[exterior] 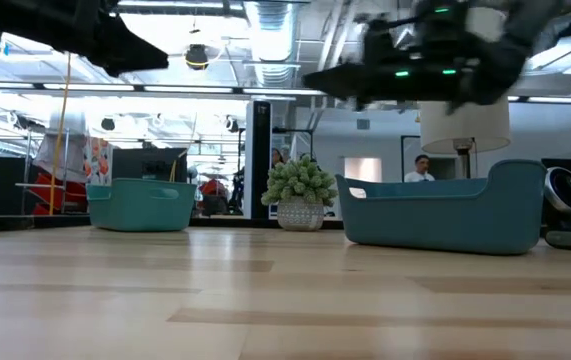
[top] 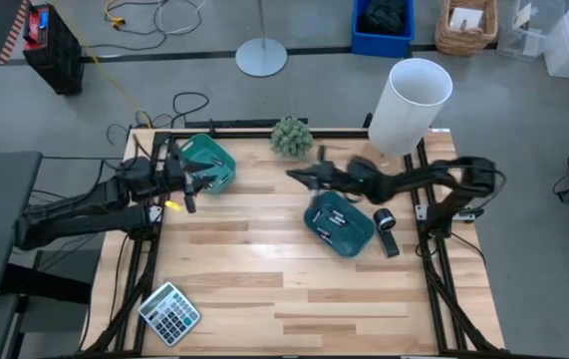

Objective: Sort batteries
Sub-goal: Return to Home Position

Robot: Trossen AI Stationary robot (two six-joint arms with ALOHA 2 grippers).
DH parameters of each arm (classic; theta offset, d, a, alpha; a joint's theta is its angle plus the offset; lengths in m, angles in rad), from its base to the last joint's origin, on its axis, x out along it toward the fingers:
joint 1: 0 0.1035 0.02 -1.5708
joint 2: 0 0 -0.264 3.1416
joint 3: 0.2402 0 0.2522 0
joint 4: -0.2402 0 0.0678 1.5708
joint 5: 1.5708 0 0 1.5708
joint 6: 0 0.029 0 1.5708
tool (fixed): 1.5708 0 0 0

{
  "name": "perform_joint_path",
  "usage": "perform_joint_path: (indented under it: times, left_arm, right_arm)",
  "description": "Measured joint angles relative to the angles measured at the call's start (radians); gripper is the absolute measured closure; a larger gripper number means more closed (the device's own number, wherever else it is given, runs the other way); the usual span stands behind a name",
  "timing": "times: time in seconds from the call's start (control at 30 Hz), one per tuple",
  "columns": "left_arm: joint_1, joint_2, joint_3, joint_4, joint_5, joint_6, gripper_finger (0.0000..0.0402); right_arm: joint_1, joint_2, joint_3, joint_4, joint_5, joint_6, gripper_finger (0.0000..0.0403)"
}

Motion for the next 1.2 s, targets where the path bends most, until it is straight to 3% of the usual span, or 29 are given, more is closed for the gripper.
perform_joint_path:
  times: [0.13, 0.27, 0.37, 0.47, 0.6, 0.83, 1.0, 1.2]
  left_arm:
    - [0.000, 0.057, 0.000, 0.012, 0.001, -0.017, 0.0260]
    - [-0.005, 0.071, -0.002, 0.029, 0.001, -0.034, 0.0260]
    - [-0.016, 0.062, -0.046, 0.092, 0.000, -0.055, 0.0260]
    - [-0.023, 0.053, -0.107, 0.172, 0.000, -0.074, 0.0260]
    - [-0.025, 0.049, -0.157, 0.179, -0.004, -0.083, 0.0260]
    - [-0.026, 0.009, -0.232, 0.232, -0.007, -0.082, 0.0260]
    - [-0.026, -0.094, -0.304, 0.273, -0.007, -0.076, 0.0260]
    - [-0.026, -0.227, -0.334, 0.203, -0.007, -0.085, 0.0260]
  right_arm:
    - [0.023, -0.168, -0.202, 0.070, 0.059, -0.003, 0.0399]
    - [0.053, -0.329, -0.351, 0.028, 0.107, -0.007, 0.0399]
    - [0.078, -0.442, -0.446, 0.024, 0.109, -0.011, 0.0399]
    - [0.099, -0.549, -0.532, 0.016, 0.177, -0.010, 0.0399]
    - [0.133, -0.673, -0.625, 0.007, 0.218, -0.011, 0.0399]
    - [0.184, -0.865, -0.690, -0.164, 0.289, -0.009, 0.0399]
    - [0.216, -0.978, -0.690, -0.304, 0.291, -0.003, 0.0399]
    - [0.259, -1.109, -0.690, -0.454, 0.311, -0.008, 0.0399]
